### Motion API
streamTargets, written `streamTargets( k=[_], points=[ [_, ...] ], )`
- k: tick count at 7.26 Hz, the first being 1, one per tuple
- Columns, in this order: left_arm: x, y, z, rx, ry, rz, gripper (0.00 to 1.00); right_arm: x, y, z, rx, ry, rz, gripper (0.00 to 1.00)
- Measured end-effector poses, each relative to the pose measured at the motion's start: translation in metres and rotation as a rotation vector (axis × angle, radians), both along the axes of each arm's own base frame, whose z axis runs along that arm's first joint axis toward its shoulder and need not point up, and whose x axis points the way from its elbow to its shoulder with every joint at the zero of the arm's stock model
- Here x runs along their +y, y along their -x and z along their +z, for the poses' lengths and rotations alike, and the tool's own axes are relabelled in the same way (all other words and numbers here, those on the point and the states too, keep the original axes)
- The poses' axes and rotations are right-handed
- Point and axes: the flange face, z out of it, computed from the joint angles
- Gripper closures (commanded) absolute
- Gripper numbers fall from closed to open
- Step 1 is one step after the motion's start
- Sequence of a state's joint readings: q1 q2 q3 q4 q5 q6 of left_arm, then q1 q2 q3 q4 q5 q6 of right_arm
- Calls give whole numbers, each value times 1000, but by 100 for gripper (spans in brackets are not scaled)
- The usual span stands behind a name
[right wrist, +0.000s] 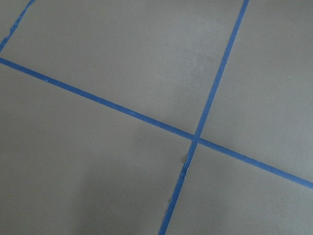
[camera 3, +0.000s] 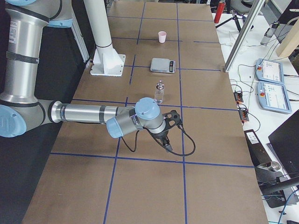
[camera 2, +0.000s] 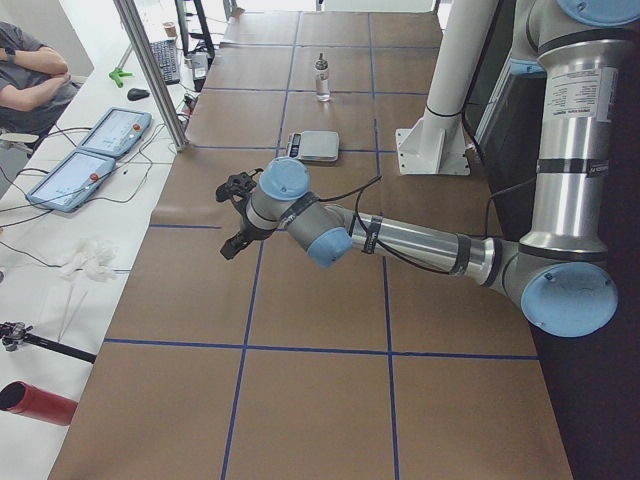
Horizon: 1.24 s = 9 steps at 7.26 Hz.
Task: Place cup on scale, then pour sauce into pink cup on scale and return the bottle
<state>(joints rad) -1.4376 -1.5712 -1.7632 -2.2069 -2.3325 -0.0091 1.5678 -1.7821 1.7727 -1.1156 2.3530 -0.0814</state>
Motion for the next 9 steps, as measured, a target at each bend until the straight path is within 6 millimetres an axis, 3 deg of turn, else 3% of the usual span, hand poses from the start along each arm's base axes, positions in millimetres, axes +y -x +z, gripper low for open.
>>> streamTargets(
  k=[2,3,4,6,7,8,9],
  points=[
    [3,-2,-7,34,-32,10,0,2,3,-1,-43,1,-21,0],
    [6,-13,-12,59,-48,36,0,3,5,-3,-68,-12,-35,0],
    [10,-37,-19,111,-12,68,0,4,7,-5,-84,-36,-43,0],
    [28,-115,-54,223,146,54,0,7,8,-3,-104,-49,-53,0],
    [40,-161,-67,244,221,-23,10,7,9,-3,-108,-50,-54,0],
    [53,-200,-70,262,299,-115,29,8,9,-2,-110,-50,-55,0],
    [67,-225,-63,273,372,-180,37,8,9,-2,-111,-49,-55,0]
  ],
)
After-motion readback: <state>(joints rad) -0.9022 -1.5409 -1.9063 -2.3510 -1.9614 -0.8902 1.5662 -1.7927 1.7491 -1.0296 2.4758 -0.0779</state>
